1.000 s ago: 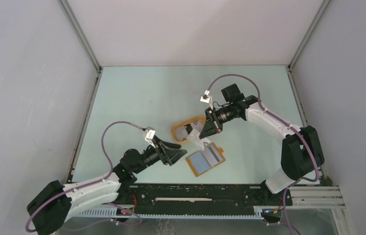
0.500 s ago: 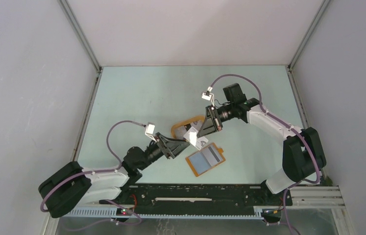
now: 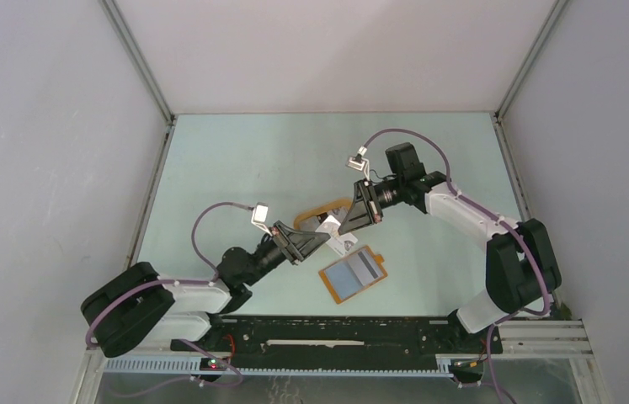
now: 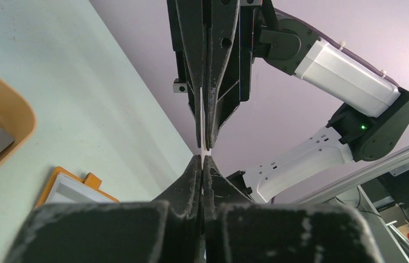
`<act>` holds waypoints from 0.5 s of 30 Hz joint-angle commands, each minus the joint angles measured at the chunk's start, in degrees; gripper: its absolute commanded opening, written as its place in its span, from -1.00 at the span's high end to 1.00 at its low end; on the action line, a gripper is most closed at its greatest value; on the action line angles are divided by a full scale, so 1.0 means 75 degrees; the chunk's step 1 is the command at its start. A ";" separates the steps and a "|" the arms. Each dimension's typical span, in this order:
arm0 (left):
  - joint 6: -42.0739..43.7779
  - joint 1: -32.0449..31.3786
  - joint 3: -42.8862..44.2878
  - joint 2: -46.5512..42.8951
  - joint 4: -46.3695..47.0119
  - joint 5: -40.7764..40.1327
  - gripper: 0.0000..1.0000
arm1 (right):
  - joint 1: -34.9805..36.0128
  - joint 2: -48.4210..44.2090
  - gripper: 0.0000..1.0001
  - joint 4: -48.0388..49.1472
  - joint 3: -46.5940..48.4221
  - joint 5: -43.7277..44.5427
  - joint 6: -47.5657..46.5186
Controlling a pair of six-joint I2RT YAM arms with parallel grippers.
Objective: Put the credit cards into the card holder
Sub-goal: Pick up the credit card from the storage box.
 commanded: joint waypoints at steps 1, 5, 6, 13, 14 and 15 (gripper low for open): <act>0.0148 -0.0042 0.0268 -0.0049 0.0453 0.0054 1.00 | -0.0022 -0.0370 1.00 0.0237 -0.0036 -0.0087 0.0054; 0.0363 -0.0025 0.0006 -0.0257 0.0343 -0.0152 1.00 | -0.0074 -0.0646 0.28 -0.0344 0.0044 0.0282 -0.0546; 0.0403 -0.0027 -0.0083 -0.0340 0.0242 -0.0195 1.00 | -0.0099 -0.0742 0.15 -0.0790 0.0197 0.0503 -0.1122; 0.0109 -0.0253 -0.0648 -0.0743 -0.0521 -0.0548 1.00 | -0.0365 -0.1853 -0.05 -0.2422 0.0628 0.2743 -0.3687; -0.0020 -0.0426 -0.0767 -0.0724 -0.0522 -0.0782 1.00 | -0.0373 -0.2032 -0.05 -0.2611 0.0594 0.3086 -0.4046; -0.0144 -0.0624 -0.0891 -0.0694 -0.0524 -0.1196 1.00 | -0.0372 -0.2215 -0.05 -0.2678 0.0490 0.3405 -0.4344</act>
